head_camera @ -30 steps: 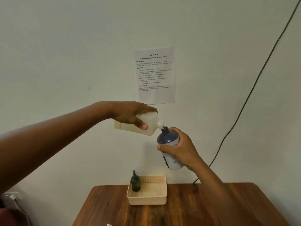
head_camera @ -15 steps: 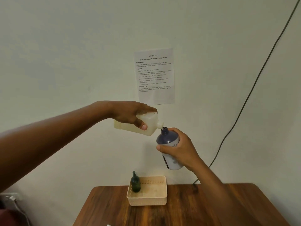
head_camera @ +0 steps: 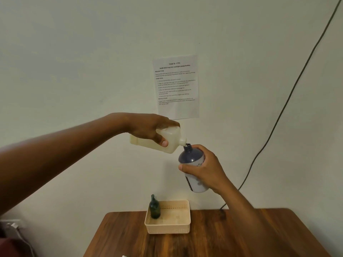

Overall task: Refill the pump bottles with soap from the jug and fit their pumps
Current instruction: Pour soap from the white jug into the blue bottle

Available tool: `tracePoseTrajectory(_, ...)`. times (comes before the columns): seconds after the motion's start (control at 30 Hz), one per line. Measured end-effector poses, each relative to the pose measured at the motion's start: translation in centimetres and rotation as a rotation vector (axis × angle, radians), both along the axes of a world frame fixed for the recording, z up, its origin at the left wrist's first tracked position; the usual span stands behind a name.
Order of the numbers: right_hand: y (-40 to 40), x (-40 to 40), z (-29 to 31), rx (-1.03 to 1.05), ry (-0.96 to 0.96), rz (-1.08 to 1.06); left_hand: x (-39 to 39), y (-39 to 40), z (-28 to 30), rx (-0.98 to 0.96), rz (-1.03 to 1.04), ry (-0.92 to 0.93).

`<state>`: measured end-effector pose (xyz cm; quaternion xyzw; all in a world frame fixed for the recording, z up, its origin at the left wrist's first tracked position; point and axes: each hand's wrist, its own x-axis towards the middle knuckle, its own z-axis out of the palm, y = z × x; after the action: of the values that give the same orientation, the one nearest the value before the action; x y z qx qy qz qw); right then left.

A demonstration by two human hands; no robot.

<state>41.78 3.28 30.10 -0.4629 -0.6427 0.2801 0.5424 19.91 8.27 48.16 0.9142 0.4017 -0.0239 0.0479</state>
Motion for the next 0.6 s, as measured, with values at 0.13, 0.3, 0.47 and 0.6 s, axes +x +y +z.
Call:
tracePoseTrajectory(0.13, 0.01, 0.0, -0.01, 0.009, -0.007, -0.005, 0.16, -0.3, 0.21, 0.007, -0.002, 0.023)
tracePoseTrajectory(0.3, -0.1, 0.05, 0.11, 0.001, -0.019, -0.001, 0.36, -0.42, 0.22, 0.015, -0.013, 0.042)
tracePoseTrajectory(0.47, -0.11, 0.13, 0.17, -0.005, -0.018, -0.007, 0.53, -0.43, 0.31, 0.013, -0.018, 0.049)
tracePoseTrajectory(0.6, -0.06, 0.11, 0.15, -0.001, -0.026, -0.013, 0.61, -0.36, 0.44, 0.01, -0.013, 0.044)
